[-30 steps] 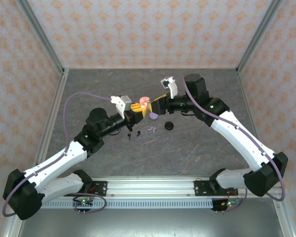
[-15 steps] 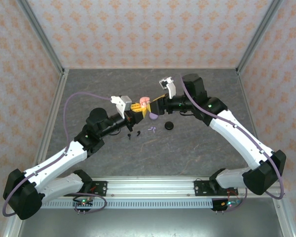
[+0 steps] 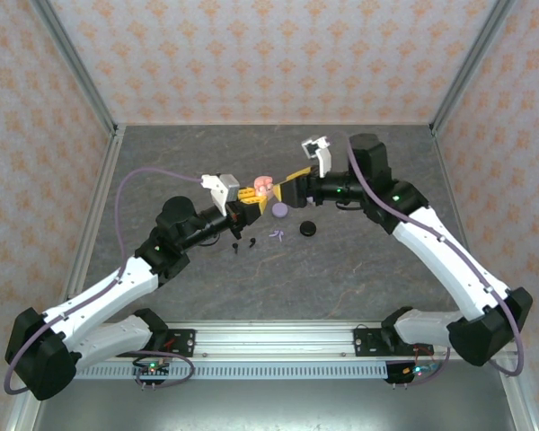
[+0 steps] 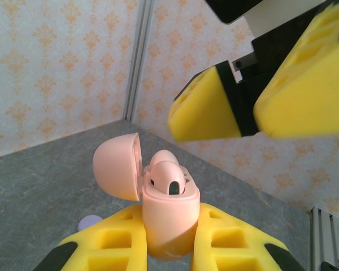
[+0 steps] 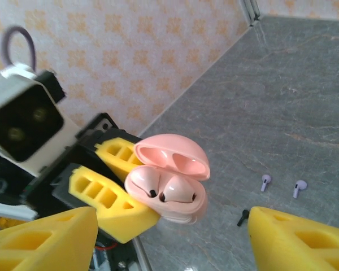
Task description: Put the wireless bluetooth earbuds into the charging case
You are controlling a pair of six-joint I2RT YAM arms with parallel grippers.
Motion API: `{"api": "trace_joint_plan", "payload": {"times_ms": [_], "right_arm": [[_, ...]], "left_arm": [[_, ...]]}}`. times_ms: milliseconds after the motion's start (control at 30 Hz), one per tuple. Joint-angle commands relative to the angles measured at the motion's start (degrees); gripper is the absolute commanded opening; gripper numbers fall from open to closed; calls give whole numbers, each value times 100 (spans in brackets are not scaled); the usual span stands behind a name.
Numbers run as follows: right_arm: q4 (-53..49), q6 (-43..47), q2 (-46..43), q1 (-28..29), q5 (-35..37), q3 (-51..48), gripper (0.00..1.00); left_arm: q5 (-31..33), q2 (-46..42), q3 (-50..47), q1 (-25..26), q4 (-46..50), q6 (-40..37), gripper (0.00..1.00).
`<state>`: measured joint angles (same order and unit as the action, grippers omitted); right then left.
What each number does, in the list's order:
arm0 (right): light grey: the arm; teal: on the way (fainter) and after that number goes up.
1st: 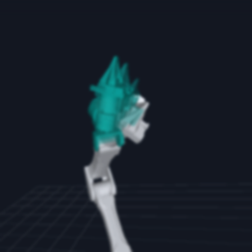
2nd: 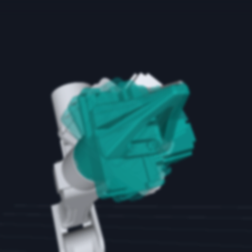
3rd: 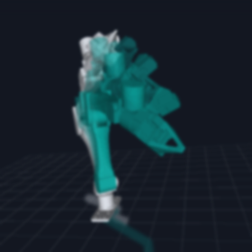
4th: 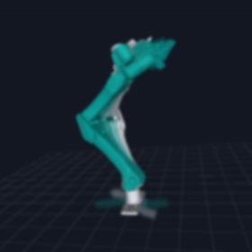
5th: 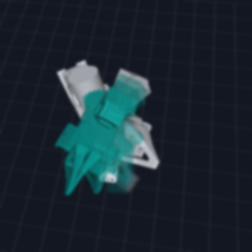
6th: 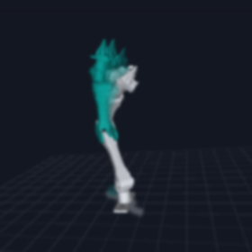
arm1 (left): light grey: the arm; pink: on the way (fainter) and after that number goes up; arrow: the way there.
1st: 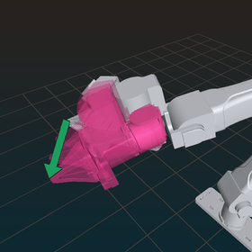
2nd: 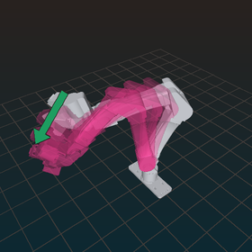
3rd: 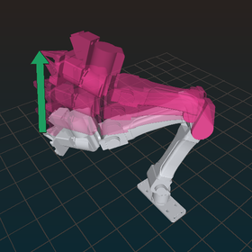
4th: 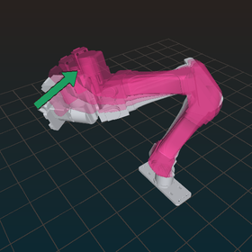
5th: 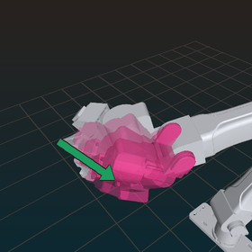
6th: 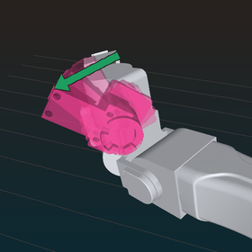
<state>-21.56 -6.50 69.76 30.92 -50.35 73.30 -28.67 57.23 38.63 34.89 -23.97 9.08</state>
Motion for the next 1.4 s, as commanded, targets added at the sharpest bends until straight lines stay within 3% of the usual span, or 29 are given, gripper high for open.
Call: {"api": "trace_joint_plan", "payload": {"times_ms": [0, 133, 433, 967, 1367], "right_arm": [[704, -386, -160, -128, -704, -196, 78], [965, -590, -41, -129, -1092, -246, 85], [1237, -725, 252, 18, -1508, -214, 86], [1004, -443, 185, 169, -1721, -44, 72], [936, -241, -25, 169, -1628, -59, 69]], "left_arm": [[-328, -175, -93, 25, -372, -97, 0], [-638, -263, -95, 26, -422, -167, 0], [-913, -268, 2, 31, -398, -223, 0], [-836, -90, 99, 28, -354, -196, 0], [-834, -81, 153, 26, -224, -240, 0]]}}
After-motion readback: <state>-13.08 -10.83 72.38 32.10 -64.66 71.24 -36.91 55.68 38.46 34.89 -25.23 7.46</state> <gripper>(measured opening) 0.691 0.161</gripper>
